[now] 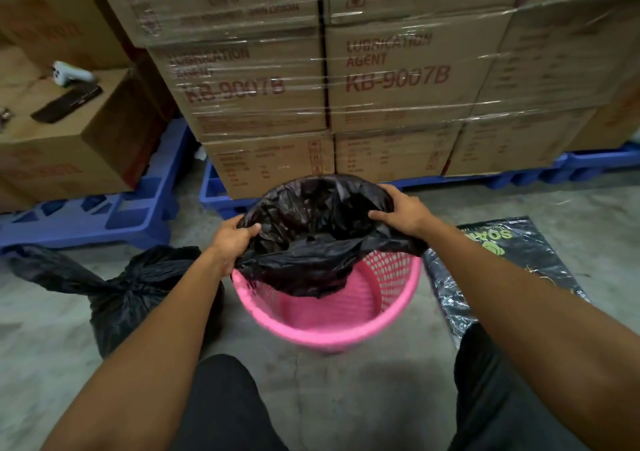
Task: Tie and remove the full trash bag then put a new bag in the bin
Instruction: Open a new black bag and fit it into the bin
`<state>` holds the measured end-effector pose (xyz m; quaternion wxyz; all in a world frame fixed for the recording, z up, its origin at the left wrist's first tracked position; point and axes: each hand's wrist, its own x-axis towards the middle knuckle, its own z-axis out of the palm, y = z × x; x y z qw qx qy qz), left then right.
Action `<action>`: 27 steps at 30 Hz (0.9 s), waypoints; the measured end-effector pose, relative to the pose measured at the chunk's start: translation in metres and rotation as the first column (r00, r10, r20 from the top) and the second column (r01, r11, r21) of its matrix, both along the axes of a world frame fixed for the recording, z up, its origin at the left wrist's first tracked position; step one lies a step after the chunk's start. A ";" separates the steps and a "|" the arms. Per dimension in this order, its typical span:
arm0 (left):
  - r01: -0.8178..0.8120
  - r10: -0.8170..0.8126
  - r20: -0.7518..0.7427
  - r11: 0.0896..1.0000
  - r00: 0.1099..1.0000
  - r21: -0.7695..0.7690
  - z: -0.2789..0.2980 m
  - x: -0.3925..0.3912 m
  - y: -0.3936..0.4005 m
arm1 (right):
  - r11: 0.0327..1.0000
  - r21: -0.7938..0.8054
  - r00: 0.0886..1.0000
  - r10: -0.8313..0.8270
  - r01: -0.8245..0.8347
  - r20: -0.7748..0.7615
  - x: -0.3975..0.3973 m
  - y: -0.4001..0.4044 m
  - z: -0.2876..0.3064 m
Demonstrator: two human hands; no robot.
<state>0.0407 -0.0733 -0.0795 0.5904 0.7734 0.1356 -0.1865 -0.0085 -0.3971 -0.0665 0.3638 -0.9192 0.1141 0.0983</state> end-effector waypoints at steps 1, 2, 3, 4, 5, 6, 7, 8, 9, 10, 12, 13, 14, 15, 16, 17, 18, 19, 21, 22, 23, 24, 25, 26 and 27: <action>-0.056 0.056 0.001 0.998 0.998 -0.016 -0.001 0.000 0.001 | 0.999 0.017 0.999 -0.038 0.038 0.012 -0.002 -0.002 -0.004; -0.092 0.092 -0.003 0.996 0.996 -0.016 -0.005 0.001 0.003 | 0.994 0.077 0.996 -0.081 0.079 0.026 -0.005 -0.004 -0.009; -0.115 0.114 -0.012 0.993 0.993 -0.012 -0.007 0.001 0.005 | 0.970 0.197 0.989 -0.146 0.139 0.020 -0.006 -0.007 -0.017; -0.126 0.126 -0.019 0.992 0.992 -0.006 -0.013 0.004 0.009 | 0.916 0.339 0.975 -0.222 0.214 -0.015 -0.008 -0.007 -0.022; -0.130 0.130 -0.025 0.992 0.991 0.012 -0.021 0.008 0.013 | 0.829 0.482 0.955 -0.288 0.283 -0.065 -0.009 -0.007 -0.029; -0.135 0.135 -0.026 0.991 0.990 0.027 -0.033 0.014 0.019 | 0.742 0.583 0.935 -0.342 0.331 -0.096 -0.013 -0.004 -0.029; -0.148 0.149 -0.023 0.988 0.989 0.043 -0.046 0.021 0.025 | 0.678 0.643 0.913 -0.398 0.356 -0.087 -0.016 0.001 -0.027; -0.155 0.156 -0.025 0.987 0.987 0.049 -0.054 0.025 0.028 | 0.637 0.667 0.881 -0.469 0.386 -0.063 -0.019 0.005 -0.026; -0.165 0.166 -0.026 0.985 0.986 0.048 -0.060 0.027 0.029 | 0.600 0.686 0.846 -0.531 0.412 -0.045 -0.021 0.008 -0.028; -0.177 0.178 -0.020 0.984 0.984 0.036 -0.058 0.026 0.027 | 0.573 0.698 0.823 -0.566 0.429 -0.041 -0.023 0.011 -0.029; -0.212 0.213 -0.006 0.977 0.977 0.020 -0.056 0.021 0.021 | 0.536 0.725 0.813 -0.580 0.433 -0.056 -0.026 0.015 -0.032; -0.223 0.223 -0.010 0.975 0.975 0.014 -0.058 0.021 0.020 | 0.557 0.709 0.810 -0.585 0.433 -0.035 -0.026 0.014 -0.034; -0.230 0.230 -0.007 0.973 0.973 0.009 -0.057 0.020 0.018 | 0.624 0.647 0.815 -0.579 0.438 0.007 -0.027 0.014 -0.034; -0.231 0.231 -0.004 0.973 0.973 0.018 -0.052 0.016 0.015 | 0.735 0.529 0.834 -0.545 0.424 0.088 -0.027 0.012 -0.035; -0.227 0.227 0.005 0.973 0.974 0.027 -0.046 0.012 0.013 | 0.847 0.347 0.852 -0.486 0.404 0.194 -0.027 0.011 -0.032; -0.223 0.223 0.002 0.974 0.975 0.035 -0.044 0.012 0.012 | 0.917 0.141 0.858 -0.399 0.373 0.324 -0.028 0.011 -0.028; -0.214 0.214 -0.005 0.976 0.977 0.039 -0.044 0.014 0.012 | 0.942 -0.041 0.848 -0.281 0.334 0.450 -0.029 0.014 -0.023; -0.206 0.207 -0.018 0.977 0.978 0.045 -0.045 0.015 0.013 | 0.949 -0.175 0.831 -0.130 0.262 0.542 -0.029 0.017 -0.017; -0.194 0.196 -0.039 0.980 0.980 0.050 -0.039 0.013 0.013 | 0.939 -0.342 0.838 0.215 -0.036 0.501 -0.030 0.029 -0.005; -0.187 0.188 -0.052 0.982 0.981 0.024 -0.036 0.012 0.013 | 0.901 -0.386 0.851 0.353 -0.198 0.389 -0.031 0.035 -0.003; -0.192 0.191 -0.069 0.981 0.979 -0.008 -0.031 0.008 0.011 | 0.855 -0.414 0.858 0.441 -0.313 0.262 -0.032 0.041 -0.002; -0.188 0.184 -0.086 0.982 0.979 -0.032 -0.020 0.000 0.008 | 0.817 -0.441 0.862 0.480 -0.371 0.165 -0.033 0.046 -0.003; -0.197 0.191 -0.101 0.979 0.976 -0.047 -0.014 -0.006 0.006 | 0.795 -0.475 0.866 0.485 -0.378 0.122 -0.036 0.049 -0.001; -0.200 0.193 -0.109 0.978 0.975 -0.055 -0.010 -0.010 0.004 | 0.791 -0.508 0.876 0.464 -0.342 0.132 -0.040 0.050 0.001; -0.203 0.196 -0.117 0.978 0.974 -0.055 -0.007 -0.014 0.002 | 0.801 -0.536 0.888 0.419 -0.266 0.186 -0.045 0.050 0.001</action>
